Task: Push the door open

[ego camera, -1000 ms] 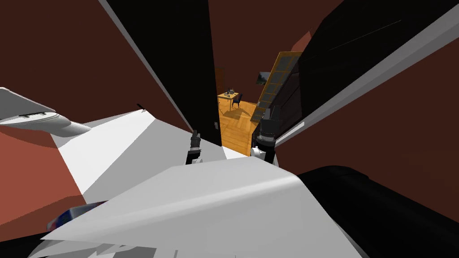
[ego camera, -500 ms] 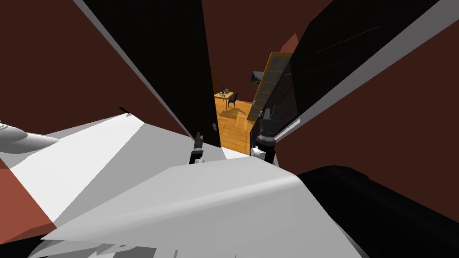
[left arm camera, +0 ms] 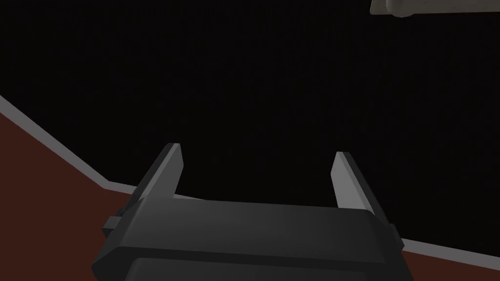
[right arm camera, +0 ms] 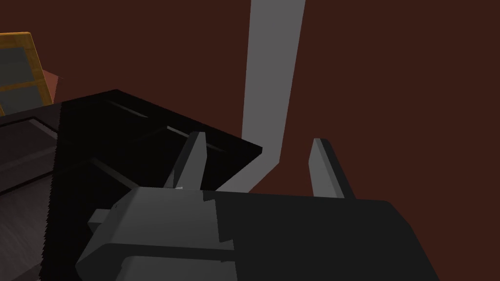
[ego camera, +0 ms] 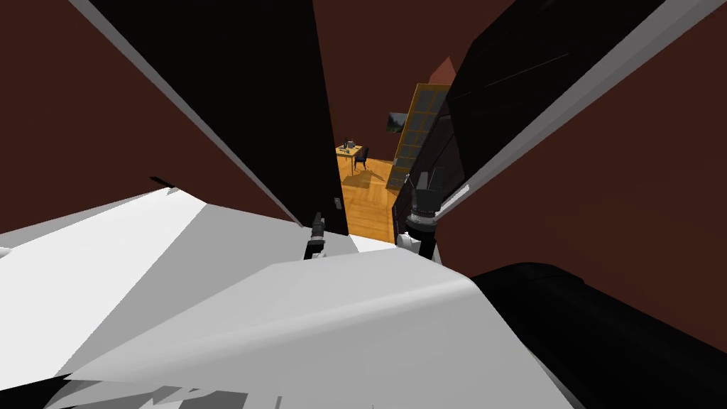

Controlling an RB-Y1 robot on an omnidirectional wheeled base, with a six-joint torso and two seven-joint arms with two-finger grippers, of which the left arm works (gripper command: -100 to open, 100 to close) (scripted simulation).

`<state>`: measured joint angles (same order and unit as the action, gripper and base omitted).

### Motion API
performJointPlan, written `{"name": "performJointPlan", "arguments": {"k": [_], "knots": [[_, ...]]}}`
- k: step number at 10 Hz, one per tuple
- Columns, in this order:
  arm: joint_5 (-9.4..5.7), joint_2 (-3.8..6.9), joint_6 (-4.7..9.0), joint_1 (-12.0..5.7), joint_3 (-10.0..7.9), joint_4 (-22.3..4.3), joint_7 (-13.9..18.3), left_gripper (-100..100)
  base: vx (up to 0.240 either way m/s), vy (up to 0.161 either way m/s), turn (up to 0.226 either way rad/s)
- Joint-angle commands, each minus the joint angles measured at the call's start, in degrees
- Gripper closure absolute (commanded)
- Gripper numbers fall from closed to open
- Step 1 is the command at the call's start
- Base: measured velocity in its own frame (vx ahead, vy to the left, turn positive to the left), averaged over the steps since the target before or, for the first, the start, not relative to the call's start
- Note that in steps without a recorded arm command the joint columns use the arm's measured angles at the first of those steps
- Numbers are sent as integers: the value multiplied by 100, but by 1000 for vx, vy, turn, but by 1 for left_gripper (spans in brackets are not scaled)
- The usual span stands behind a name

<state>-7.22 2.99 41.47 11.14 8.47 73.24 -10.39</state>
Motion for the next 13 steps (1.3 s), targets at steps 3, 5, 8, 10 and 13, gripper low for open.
{"name": "performJointPlan", "arguments": {"k": [3,5,8,10,13], "knots": [[-124,-123,43,-209,94,-626,-58,-100,62,110,-230],[-176,-169,66,-293,130,-884,-73,-100,22,129,-141],[-269,-272,106,-441,193,-1341,-100,-100,42,101,-183],[-325,-349,130,-532,232,-1622,-116,-100,49,134,-189],[-375,-422,152,-612,267,-1869,-131,-100,46,109,-136]]}}
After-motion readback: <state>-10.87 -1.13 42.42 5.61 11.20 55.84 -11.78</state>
